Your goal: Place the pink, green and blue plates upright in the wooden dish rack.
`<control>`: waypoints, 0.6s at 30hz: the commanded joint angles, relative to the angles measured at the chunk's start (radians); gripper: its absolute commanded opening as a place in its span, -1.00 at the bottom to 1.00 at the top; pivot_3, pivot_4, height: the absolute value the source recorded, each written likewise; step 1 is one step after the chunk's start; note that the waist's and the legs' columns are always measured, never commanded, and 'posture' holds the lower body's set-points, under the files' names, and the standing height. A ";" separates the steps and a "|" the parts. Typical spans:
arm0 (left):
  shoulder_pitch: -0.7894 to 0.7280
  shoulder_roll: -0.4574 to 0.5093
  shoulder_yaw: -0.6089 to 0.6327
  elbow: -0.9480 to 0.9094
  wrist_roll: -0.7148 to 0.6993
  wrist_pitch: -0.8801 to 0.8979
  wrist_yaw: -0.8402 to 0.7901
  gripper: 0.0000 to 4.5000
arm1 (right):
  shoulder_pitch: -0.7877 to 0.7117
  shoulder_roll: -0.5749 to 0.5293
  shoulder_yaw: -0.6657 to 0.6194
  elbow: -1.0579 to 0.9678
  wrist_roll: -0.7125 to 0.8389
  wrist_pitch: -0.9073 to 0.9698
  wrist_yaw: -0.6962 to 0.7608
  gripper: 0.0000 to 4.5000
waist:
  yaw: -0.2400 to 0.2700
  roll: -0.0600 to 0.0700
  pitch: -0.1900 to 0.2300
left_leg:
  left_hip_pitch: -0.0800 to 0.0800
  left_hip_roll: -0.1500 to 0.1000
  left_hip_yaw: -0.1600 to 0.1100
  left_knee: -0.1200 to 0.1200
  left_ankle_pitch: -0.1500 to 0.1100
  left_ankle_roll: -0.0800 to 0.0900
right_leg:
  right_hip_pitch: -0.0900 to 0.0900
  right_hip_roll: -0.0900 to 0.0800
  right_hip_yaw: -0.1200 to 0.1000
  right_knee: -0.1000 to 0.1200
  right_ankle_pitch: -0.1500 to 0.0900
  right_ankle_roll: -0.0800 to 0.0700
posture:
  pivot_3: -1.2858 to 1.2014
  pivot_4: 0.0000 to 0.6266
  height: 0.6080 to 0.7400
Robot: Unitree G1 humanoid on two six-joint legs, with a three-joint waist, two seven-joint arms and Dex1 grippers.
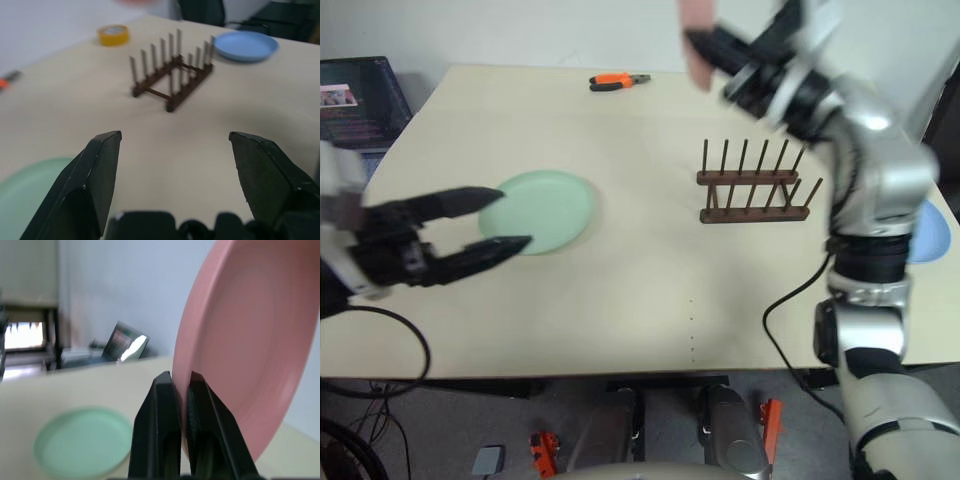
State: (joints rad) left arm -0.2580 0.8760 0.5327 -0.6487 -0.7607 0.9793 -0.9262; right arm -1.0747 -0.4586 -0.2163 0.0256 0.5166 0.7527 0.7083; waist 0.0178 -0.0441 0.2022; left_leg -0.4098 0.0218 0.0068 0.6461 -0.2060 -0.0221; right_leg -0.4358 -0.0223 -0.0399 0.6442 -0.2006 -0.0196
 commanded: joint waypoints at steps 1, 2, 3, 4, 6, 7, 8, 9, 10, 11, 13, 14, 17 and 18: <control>-0.048 -0.046 -0.208 0.006 0.061 -0.132 0.015 0.68 | -0.084 -0.134 -0.141 0.143 0.087 0.135 -0.016 -1.00 | 0.004 0.001 0.000 | 0.000 0.000 0.002 0.000 0.000 0.000 | 0.000 0.000 0.001 0.000 0.000 0.000 | 0.03 -0.52 1.00; -0.056 -0.053 -0.249 0.014 0.074 -0.153 0.011 0.68 | -0.092 -0.184 -0.143 0.179 0.103 0.165 0.023 -1.00 | 0.004 0.001 0.000 | 0.000 -0.001 0.004 0.000 0.000 0.001 | 0.000 0.000 0.002 0.000 0.000 0.000 | 0.03 -0.52 1.00; -0.061 -0.056 -0.276 0.022 0.082 -0.170 0.009 0.68 | -0.098 -0.217 -0.142 0.204 0.115 0.186 0.050 -1.00 | 0.003 0.001 0.000 | -0.001 -0.001 0.006 0.000 0.000 0.001 | 0.000 0.000 0.002 0.000 0.000 0.000 | 0.03 -0.52 1.00; -0.073 -0.063 -0.307 0.031 0.089 -0.182 0.012 0.68 | -0.098 -0.259 -0.137 0.237 0.125 0.210 0.095 -1.00 | 0.003 0.001 0.000 | -0.002 0.000 0.008 -0.001 -0.001 0.002 | -0.001 0.000 0.003 0.000 0.000 0.000 | 0.03 -0.52 1.00; -0.098 -0.072 -0.357 0.053 0.101 -0.202 0.014 0.68 | -0.101 -0.327 -0.110 0.320 0.123 0.245 0.162 -1.00 | -0.005 0.001 0.000 | -0.005 0.001 0.010 -0.002 -0.002 0.004 | -0.006 0.003 0.004 0.000 0.000 0.001 | 0.03 -0.52 1.00; -0.111 -0.077 -0.374 0.064 0.104 -0.208 0.015 0.68 | -0.097 -0.354 -0.086 0.357 0.107 0.238 0.198 -1.00 | -0.010 0.001 0.000 | -0.006 0.002 0.012 -0.002 -0.003 0.006 | -0.007 0.004 0.004 0.000 0.002 0.004 | 0.03 -0.52 1.00; -0.123 -0.079 -0.387 0.074 0.105 -0.214 0.013 0.68 | -0.086 -0.380 -0.049 0.384 0.083 0.217 0.246 -1.00 | -0.014 0.001 0.000 | -0.006 0.003 0.012 -0.002 -0.004 0.007 | -0.007 0.005 0.004 0.000 0.002 0.003 | 0.03 -0.52 1.00; -0.132 -0.080 -0.397 0.083 0.105 -0.218 0.011 0.68 | -0.074 -0.400 -0.014 0.402 0.062 0.192 0.290 -1.00 | -0.019 0.002 0.000 | -0.006 0.004 0.012 -0.002 -0.004 0.007 | -0.007 0.006 0.004 0.000 0.001 0.003 | 0.03 -0.52 1.00; -0.139 -0.079 -0.405 0.091 0.105 -0.222 0.009 0.68 | -0.066 -0.417 0.015 0.417 0.051 0.178 0.335 -1.00 | -0.022 0.002 0.001 | -0.005 0.004 0.013 -0.003 -0.004 0.008 | -0.007 0.007 0.004 0.000 0.001 0.002 | 0.03 -0.52 1.00; -0.144 -0.076 -0.412 0.098 0.107 -0.225 0.008 0.68 | -0.065 -0.427 0.034 0.434 0.045 0.170 0.370 -1.00 | -0.026 0.002 0.001 | -0.005 0.004 0.013 -0.003 -0.005 0.008 | -0.007 0.008 0.004 0.000 0.001 0.002 | 0.03 -0.52 1.00; -0.151 -0.069 -0.423 0.109 0.110 -0.233 0.007 0.68 | -0.077 -0.432 0.061 0.477 0.026 0.156 0.405 -1.00 | -0.033 0.003 0.001 | -0.005 0.005 0.013 -0.002 -0.005 0.008 | -0.007 0.010 0.004 0.001 0.001 0.002 | 0.03 -0.52 1.00; -0.153 -0.067 -0.425 0.111 0.109 -0.235 0.006 0.68 | -0.075 -0.433 0.083 0.493 0.006 0.136 0.419 -1.00 | -0.035 0.003 0.001 | -0.004 0.005 0.013 -0.002 -0.005 0.008 | -0.007 0.011 0.004 0.001 0.001 0.002 | 0.03 -0.52 1.00; -0.157 -0.064 -0.423 0.110 0.099 -0.233 0.007 0.68 | -0.060 -0.430 0.127 0.522 -0.044 0.081 0.453 -1.00 | -0.035 0.003 0.001 | -0.004 0.005 0.011 -0.001 -0.005 0.008 | -0.007 0.015 0.003 0.001 0.001 0.002 | 0.03 -0.52 1.00; -0.156 -0.063 -0.421 0.109 0.095 -0.232 0.007 0.68 | -0.061 -0.426 0.131 0.530 -0.050 0.075 0.460 -1.00 | -0.035 0.003 0.001 | -0.004 0.005 0.011 -0.001 -0.005 0.008 | -0.007 0.016 0.003 0.002 0.001 0.002 | 0.03 -0.52 1.00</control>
State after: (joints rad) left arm -0.3985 0.8007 0.0957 -0.5262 -0.6570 0.7616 -0.9186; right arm -1.1205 -0.8683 -0.0783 0.5612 0.4789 0.8645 1.1435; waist -0.0176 -0.0410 0.2036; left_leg -0.4136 0.0269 0.0174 0.6449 -0.2105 -0.0142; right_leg -0.4428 -0.0044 -0.0372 0.6459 -0.1993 -0.0174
